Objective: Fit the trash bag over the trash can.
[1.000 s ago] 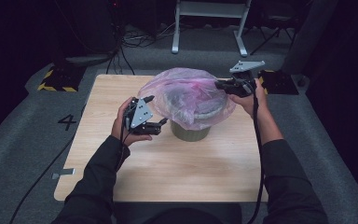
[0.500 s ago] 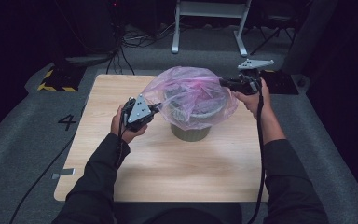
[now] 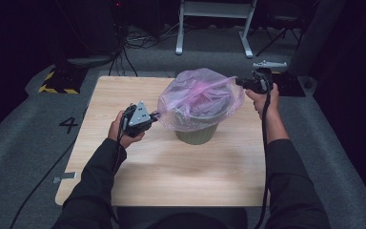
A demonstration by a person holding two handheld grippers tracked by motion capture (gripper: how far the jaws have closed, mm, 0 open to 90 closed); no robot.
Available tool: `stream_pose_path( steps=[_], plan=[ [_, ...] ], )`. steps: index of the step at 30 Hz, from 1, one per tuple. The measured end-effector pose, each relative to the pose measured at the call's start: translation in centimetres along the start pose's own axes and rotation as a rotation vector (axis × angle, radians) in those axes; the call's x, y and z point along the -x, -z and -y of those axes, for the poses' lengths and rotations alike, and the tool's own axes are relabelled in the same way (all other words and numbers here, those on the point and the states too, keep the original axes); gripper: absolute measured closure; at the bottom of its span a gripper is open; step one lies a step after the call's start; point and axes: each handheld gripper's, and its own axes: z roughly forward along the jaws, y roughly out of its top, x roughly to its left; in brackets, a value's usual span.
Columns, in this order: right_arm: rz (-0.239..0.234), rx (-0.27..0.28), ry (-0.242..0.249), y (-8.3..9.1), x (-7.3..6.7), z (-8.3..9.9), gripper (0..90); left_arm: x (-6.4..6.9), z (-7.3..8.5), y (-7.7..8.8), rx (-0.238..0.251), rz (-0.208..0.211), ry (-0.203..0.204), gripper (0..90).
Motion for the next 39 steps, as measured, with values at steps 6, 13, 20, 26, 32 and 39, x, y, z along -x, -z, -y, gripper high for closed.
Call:
stream_pose_path(
  steps=[6, 13, 20, 26, 32, 39],
  plan=[
    [0.015, -0.030, -0.045, -2.0, 0.9, 1.2, 85.6, 0.0, 1.2, -0.9, -0.047, 0.008, 0.013, 90.0],
    [-0.003, -0.037, -0.046, -3.2, 0.6, 2.1, 85.7, 0.0, 2.2, -0.9, -0.040, -0.005, 0.043, 90.0],
    [0.003, -0.011, -0.032, -2.6, 0.5, 2.0, 85.6, 0.2, 1.0, 2.0, 0.048, -0.054, 0.106, 34.8],
    [-0.002, 0.020, -0.022, -1.8, 0.3, 1.6, 84.7, 0.3, -0.5, 4.9, 0.123, -0.059, 0.108, 24.7],
    [-0.006, 0.034, -0.014, -1.4, 0.2, 1.3, 84.2, -0.4, -2.2, 5.3, 0.170, -0.064, 0.126, 24.4],
    [-0.007, 0.032, 0.004, -1.3, 0.1, 1.0, 83.8, -3.1, -4.5, 1.9, 0.109, -0.059, 0.121, 42.1]
  ],
)
